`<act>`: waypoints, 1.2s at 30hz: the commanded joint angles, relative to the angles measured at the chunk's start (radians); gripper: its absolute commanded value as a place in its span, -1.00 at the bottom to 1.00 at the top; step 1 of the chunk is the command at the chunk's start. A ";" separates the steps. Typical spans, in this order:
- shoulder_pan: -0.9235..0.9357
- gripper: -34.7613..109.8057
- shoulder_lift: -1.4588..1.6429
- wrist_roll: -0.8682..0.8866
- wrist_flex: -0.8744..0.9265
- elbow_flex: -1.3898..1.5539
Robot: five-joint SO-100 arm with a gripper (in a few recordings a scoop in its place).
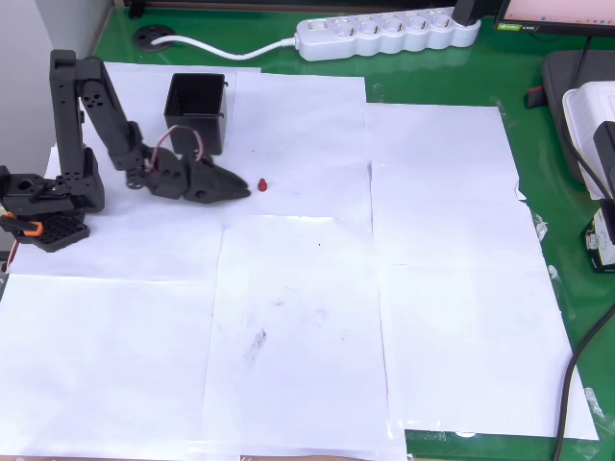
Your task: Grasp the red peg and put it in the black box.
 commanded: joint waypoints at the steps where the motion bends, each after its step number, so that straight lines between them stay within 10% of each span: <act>1: 0.005 -0.48 0.083 -0.054 -0.077 -0.026; 19: 0.064 -0.06 0.304 0.052 -0.261 0.104; 36: 0.067 -0.05 0.247 0.172 -0.233 0.100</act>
